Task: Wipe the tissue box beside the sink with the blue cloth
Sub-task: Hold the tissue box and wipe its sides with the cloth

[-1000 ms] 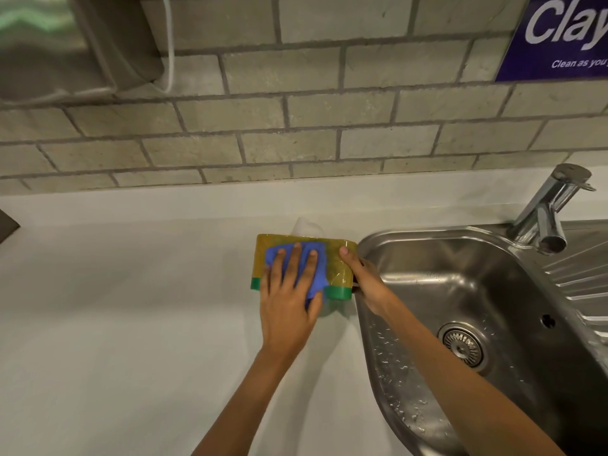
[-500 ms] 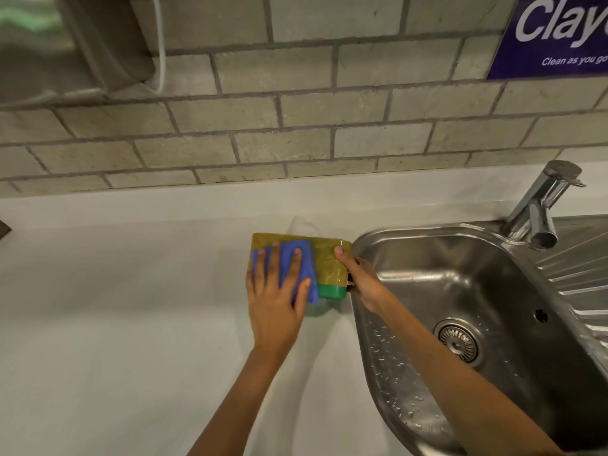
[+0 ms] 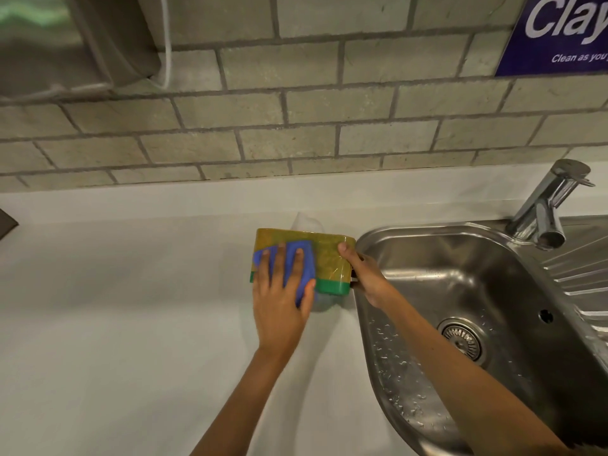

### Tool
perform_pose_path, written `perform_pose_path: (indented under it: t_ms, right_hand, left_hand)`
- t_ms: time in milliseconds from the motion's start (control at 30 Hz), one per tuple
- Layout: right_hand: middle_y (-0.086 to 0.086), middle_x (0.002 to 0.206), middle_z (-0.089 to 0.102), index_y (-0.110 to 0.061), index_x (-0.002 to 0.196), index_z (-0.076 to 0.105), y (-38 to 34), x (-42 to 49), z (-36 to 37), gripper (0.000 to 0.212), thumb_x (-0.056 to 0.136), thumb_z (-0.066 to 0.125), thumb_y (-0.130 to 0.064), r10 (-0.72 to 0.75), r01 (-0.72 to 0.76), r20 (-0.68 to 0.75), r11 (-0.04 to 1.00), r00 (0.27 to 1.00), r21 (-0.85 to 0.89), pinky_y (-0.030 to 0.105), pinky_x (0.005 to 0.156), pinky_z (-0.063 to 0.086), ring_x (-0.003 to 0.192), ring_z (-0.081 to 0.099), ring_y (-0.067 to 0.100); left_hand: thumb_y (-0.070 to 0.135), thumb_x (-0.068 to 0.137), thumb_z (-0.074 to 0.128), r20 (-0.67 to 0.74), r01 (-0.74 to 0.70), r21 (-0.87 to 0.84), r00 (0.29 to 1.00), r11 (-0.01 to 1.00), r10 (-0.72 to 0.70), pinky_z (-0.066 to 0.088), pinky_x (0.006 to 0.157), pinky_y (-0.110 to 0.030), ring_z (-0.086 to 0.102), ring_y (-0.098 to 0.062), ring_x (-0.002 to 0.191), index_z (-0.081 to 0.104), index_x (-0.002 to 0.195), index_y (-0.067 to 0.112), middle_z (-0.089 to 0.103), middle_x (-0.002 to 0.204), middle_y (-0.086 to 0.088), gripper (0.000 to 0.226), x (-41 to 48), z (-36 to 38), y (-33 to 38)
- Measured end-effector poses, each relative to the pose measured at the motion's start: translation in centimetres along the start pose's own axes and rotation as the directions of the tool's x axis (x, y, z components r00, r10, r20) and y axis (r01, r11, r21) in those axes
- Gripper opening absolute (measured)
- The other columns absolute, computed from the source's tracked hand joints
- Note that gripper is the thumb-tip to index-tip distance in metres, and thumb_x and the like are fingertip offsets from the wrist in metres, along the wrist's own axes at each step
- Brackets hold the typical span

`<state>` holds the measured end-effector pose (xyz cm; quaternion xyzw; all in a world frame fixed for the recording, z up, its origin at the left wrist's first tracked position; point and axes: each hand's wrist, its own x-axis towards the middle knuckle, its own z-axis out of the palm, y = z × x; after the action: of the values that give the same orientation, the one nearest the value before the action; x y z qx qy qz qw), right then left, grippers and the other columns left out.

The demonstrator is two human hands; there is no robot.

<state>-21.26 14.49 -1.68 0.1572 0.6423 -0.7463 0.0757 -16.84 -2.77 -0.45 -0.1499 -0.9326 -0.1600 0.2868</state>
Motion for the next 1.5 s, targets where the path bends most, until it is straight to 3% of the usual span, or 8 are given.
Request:
perform_pose_path:
  t_ms: [167,367,567,667,867,1100,1267,1500]
  right_hand:
    - [0.000,0.097,0.068,-0.018,0.104,0.057,0.0,0.0,-0.1,0.044,0.075,0.061,-0.051,0.007,-0.006,0.025,1.000,1.000,-0.027,0.029,0.076,0.053,0.089,0.066,0.015]
    - [0.001,0.092,0.069,-0.016,0.101,0.059,-0.1,-0.1,-0.2,0.045,0.075,0.061,-0.052,0.005,-0.003,0.028,0.999,1.000,-0.042,0.032,0.075,0.055,0.086,0.066,0.018]
    - [0.007,0.094,0.072,-0.008,0.100,0.067,-0.8,-0.6,-0.1,0.067,0.056,0.069,-0.059,0.023,-0.023,0.091,1.000,0.996,0.002,0.033,0.084,0.054,0.087,0.067,0.021]
    - [0.007,0.097,0.070,-0.008,0.107,0.064,-0.8,-0.6,0.0,0.058,0.069,0.066,-0.052,0.023,-0.023,0.051,1.000,0.998,-0.003,0.035,0.081,0.054,0.087,0.065,0.021]
    - [0.000,0.099,0.067,-0.015,0.109,0.056,-0.7,-0.8,0.3,0.043,0.077,0.064,-0.043,0.010,-0.010,0.042,1.000,0.999,-0.005,0.026,0.066,0.053,0.088,0.065,0.014]
    - [0.002,0.105,0.066,-0.011,0.121,0.052,-0.8,-1.1,0.5,0.052,0.078,0.067,-0.035,-0.024,0.023,0.029,1.000,0.999,0.008,0.030,0.077,0.055,0.094,0.064,0.018]
    - [0.010,0.121,0.061,-0.009,0.124,0.048,-0.6,-1.1,0.9,0.062,0.072,0.074,-0.030,-0.094,0.092,-0.021,0.994,0.995,-0.062,0.025,0.075,0.054,0.100,0.062,0.020]
    - [-0.005,0.125,0.051,-0.022,0.135,0.029,-0.3,-2.3,2.5,0.114,0.040,0.085,-0.051,-0.274,0.261,-0.040,0.945,0.961,-0.195,0.017,0.080,0.053,0.112,0.053,0.013]
  left_hand:
    - [0.028,0.093,0.049,0.013,0.415,-0.290,0.902,0.862,-0.431,0.048,0.095,-0.055,0.039,-0.043,0.131,0.046,0.138,0.013,0.046,0.144,-0.017,0.047,2.2,-0.4,-1.7]
    - [0.035,0.093,0.039,-0.083,0.054,-0.085,0.995,0.995,-0.061,0.041,0.102,-0.050,0.046,-0.039,0.127,0.057,0.128,0.006,0.057,0.133,-0.019,0.049,0.5,0.5,1.2]
    - [0.031,0.086,0.050,-0.042,-0.301,-0.011,0.953,0.954,0.300,0.046,0.100,-0.043,0.052,-0.034,0.126,0.055,0.128,0.019,0.062,0.129,-0.012,0.045,-1.6,1.9,4.3]
    - [0.034,0.089,0.045,-0.039,-0.247,-0.024,0.969,0.969,0.246,0.042,0.103,-0.046,0.049,-0.034,0.128,0.046,0.132,0.017,0.060,0.132,-0.013,0.046,-1.2,1.7,3.2]
    - [0.030,0.090,0.039,-0.030,0.273,-0.121,0.960,0.955,-0.278,0.043,0.099,-0.059,0.047,-0.048,0.125,0.057,0.128,0.004,0.056,0.132,-0.024,0.050,2.2,-0.2,0.7]
    - [0.034,0.089,0.037,-0.001,0.103,-0.070,0.995,0.992,-0.103,0.037,0.103,-0.057,0.045,-0.045,0.128,0.051,0.133,0.007,0.051,0.138,-0.021,0.054,3.3,0.3,1.4]
    - [0.035,0.099,0.035,0.059,0.539,-0.224,0.839,0.812,-0.541,0.032,0.108,-0.049,0.032,-0.036,0.137,0.028,0.147,0.018,0.035,0.151,-0.015,0.052,5.2,0.6,-0.7]
    - [0.035,0.101,0.027,0.293,0.823,-0.443,0.507,0.355,-0.811,0.028,0.110,-0.048,0.035,-0.043,0.131,0.019,0.149,0.013,0.034,0.148,-0.023,0.053,4.2,0.3,-1.4]
